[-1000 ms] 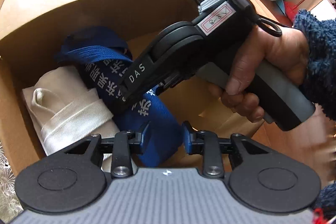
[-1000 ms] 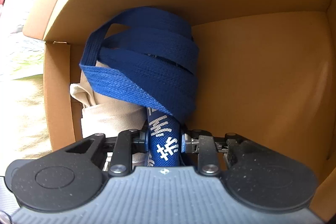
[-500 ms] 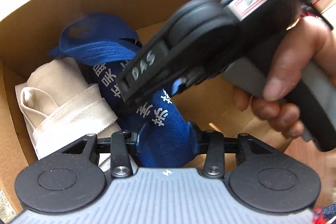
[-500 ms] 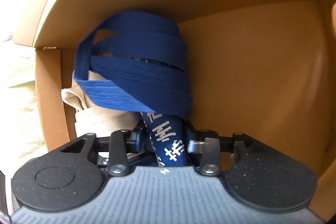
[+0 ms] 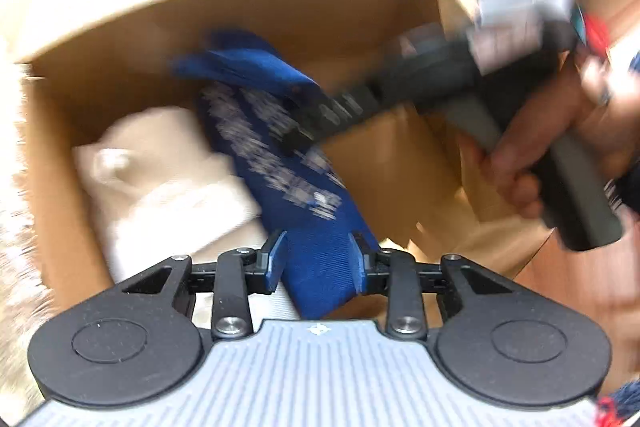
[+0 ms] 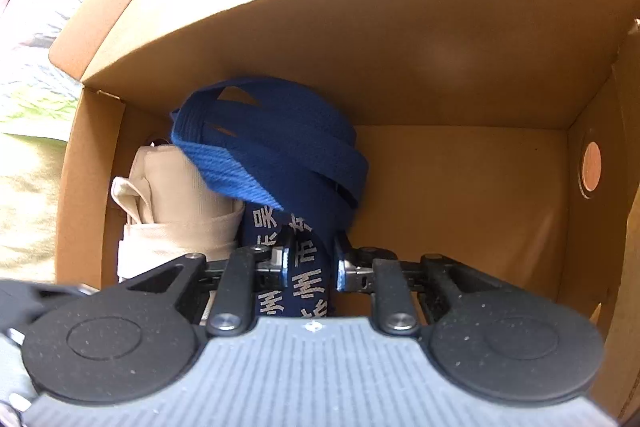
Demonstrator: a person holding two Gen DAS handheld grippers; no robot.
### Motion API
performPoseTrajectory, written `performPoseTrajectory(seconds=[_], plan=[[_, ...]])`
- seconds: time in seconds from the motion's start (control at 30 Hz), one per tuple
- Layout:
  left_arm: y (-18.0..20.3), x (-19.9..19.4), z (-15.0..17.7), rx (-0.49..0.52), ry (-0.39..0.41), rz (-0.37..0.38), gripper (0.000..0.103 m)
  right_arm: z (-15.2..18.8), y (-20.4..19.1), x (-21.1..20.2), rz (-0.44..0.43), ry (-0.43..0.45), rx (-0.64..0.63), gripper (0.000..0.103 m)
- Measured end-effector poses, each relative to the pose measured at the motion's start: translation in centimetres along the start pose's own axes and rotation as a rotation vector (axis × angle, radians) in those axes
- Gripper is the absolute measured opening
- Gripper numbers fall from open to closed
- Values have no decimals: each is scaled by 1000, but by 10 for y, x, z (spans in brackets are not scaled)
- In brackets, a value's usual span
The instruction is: Fold shopping bag
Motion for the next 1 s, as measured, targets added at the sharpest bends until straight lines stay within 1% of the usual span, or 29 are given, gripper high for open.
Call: performPoseTrajectory(seconds=[0.03, 0.1, 0.13, 0.2, 0.27, 0.37, 0.43, 0.47, 0.57, 0.63, 0.67, 0.73, 0.83, 0.87, 0.93, 1.0], plan=[[-6, -8, -4, -22, 25, -18, 38, 1, -3, 1, 2, 3, -5, 17], [-22, -31, -9, -79, 86, -82, 38, 3, -10, 2, 8, 8, -20, 17], [-23, -33, -17, -93, 96, -101, 38, 4, -16, 3, 13, 11, -33, 17], [-39, -34, -31, -125, 118, -167, 38, 5, -26, 3, 17, 16, -54, 18], [-41, -30, -39, -153, 121, -175, 38, 6, -36, 4, 13, 22, -51, 18], [-41, -32, -42, -137, 134, -196, 38, 8, -47, 4, -1, 34, -40, 18], [-44, -33, -43, -132, 142, -225, 38, 9, -56, 4, -9, 37, -29, 18], [-46, -34, -43, -133, 142, -239, 35, 10, -60, 4, -11, 39, -25, 18], [-51, -40, -40, -157, 144, -242, 35, 11, -73, 4, -5, 38, -26, 18], [-50, -46, -43, -140, 152, -260, 34, 12, -83, 4, -1, 39, -27, 18], [-47, -60, -48, -123, 171, -278, 34, 12, -87, 4, -1, 40, -26, 18], [-45, -53, -48, -108, 176, -311, 34, 13, -96, 5, 0, 38, -17, 18], [-52, -51, -36, -118, 127, -330, 34, 14, -109, 5, 5, 37, -20, 19], [-52, -53, -35, -115, 117, -330, 34, 14, -106, 3, 5, 36, -18, 19], [-55, -37, -28, -107, 107, -322, 34, 12, -103, -3, 4, 36, -14, 19], [-52, -30, -25, -90, 94, -307, 31, 11, -109, -4, 5, 37, -3, 19]])
Point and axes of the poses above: each gripper's, at about its wrist camera, not at the fingertips, and x roughly the way its jaws point, y to its right, z to its underside, the point moved 8 cm from there along x, roughly the way its jaws point, and after that the axes turned 8 degrees about y, right-handed, at the moved point
